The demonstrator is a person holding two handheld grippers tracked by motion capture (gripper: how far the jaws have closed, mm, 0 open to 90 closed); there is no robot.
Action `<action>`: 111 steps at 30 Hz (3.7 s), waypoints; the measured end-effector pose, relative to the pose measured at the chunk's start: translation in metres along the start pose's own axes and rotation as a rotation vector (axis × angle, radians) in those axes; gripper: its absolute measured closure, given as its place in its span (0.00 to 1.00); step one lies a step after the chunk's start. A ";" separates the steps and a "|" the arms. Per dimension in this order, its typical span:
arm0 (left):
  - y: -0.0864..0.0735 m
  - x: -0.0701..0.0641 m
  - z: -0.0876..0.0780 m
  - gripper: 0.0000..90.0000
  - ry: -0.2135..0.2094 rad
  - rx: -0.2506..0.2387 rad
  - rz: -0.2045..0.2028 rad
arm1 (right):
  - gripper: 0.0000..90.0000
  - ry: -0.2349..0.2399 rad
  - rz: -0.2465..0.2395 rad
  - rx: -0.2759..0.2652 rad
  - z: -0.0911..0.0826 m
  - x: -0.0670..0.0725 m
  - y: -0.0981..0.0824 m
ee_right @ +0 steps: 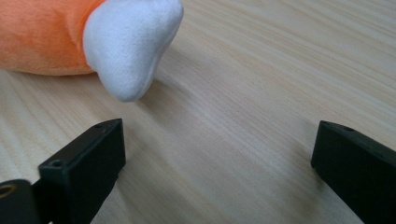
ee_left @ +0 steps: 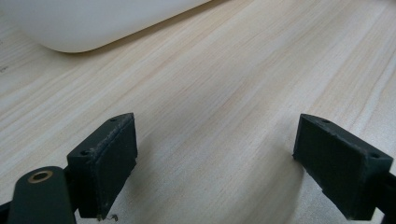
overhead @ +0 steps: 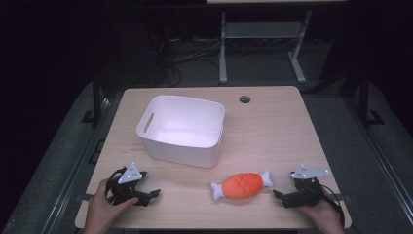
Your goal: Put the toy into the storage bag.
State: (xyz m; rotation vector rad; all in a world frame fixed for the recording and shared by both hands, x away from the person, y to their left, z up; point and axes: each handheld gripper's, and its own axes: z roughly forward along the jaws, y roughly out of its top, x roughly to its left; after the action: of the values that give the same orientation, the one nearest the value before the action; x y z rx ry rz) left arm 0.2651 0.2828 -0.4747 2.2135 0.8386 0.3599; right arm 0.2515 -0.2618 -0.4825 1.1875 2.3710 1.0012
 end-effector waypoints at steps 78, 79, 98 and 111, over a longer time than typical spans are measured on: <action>0.000 0.000 0.000 0.14 0.001 0.000 -0.003 | 0.99 0.198 -0.159 -0.005 0.017 0.018 0.042; 0.000 0.000 0.000 0.14 0.001 0.000 -0.003 | 0.99 0.198 -0.159 -0.005 0.017 0.018 0.042; 0.001 0.000 0.000 0.14 0.001 -0.001 -0.005 | 0.99 0.239 -0.140 -0.010 0.042 0.015 0.077; 0.001 0.000 0.000 0.14 0.001 -0.001 -0.005 | 0.99 0.254 -0.158 -0.030 0.061 0.026 0.100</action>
State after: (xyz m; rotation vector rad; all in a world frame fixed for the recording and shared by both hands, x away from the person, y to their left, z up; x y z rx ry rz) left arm 0.2655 0.2823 -0.4746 2.2098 0.8441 0.3586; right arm 0.3264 -0.1720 -0.4547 0.8903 2.5843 1.1895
